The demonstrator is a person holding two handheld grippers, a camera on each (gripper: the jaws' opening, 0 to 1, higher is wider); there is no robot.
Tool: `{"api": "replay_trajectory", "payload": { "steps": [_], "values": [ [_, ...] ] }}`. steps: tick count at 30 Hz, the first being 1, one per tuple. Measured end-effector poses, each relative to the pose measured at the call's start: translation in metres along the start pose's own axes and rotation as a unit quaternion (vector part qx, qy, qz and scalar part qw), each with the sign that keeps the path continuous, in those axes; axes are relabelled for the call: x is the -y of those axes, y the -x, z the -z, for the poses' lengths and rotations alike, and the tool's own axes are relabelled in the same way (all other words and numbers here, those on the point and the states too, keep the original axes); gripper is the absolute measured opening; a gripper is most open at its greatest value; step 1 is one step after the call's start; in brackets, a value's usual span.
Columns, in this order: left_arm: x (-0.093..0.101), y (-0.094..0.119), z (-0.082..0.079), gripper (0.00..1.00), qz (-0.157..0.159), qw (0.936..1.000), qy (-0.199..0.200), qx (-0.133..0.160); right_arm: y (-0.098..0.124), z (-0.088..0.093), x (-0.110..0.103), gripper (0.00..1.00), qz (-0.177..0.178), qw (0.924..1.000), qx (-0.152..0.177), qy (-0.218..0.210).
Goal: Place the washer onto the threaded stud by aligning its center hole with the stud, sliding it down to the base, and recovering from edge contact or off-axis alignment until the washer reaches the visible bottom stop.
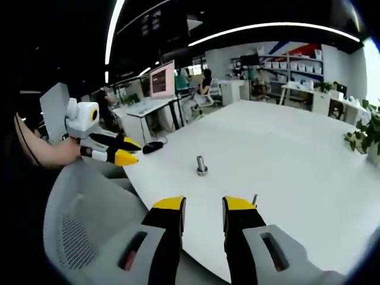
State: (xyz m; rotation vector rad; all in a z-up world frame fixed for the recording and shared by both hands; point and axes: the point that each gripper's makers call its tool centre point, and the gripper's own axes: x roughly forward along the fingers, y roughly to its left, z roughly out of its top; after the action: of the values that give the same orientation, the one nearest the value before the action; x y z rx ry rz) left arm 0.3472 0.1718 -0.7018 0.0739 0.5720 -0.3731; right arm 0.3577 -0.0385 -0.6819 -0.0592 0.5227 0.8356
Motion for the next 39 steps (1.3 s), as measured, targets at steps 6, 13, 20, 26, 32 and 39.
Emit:
{"api": "replay_trajectory", "payload": {
  "steps": [6,13,20,26,32,39],
  "values": [
    [0.0,0.002,-0.005,0.3,0.0,0.9999,0.001,0.011,0.015,-0.009,0.009,0.29,0.027,0.9992,0.017,0.025],
    [-0.002,0.004,-0.01,0.3,-0.006,0.9997,0.0,0.026,0.027,-0.003,0.03,0.29,0.064,0.9973,0.036,-0.005],
    [0.002,0.005,-0.008,0.3,-0.006,0.9996,0.0,0.027,0.031,-0.001,0.038,0.29,0.084,0.9956,0.042,-0.004],
    [-0.001,0.007,-0.011,0.29,-0.01,0.9993,0.0,0.035,0.028,0.0,0.035,0.29,0.08,0.996,0.037,0.016],
    [0.0,0.008,-0.012,0.29,-0.012,0.9992,-0.002,0.039,0.029,0.0,0.034,0.29,0.078,0.9961,0.037,0.02],
    [-0.002,0.008,-0.012,0.28,-0.017,0.9991,-0.003,0.038,0.028,0.002,0.035,0.29,0.079,0.9961,0.032,0.022]
  ]
}}
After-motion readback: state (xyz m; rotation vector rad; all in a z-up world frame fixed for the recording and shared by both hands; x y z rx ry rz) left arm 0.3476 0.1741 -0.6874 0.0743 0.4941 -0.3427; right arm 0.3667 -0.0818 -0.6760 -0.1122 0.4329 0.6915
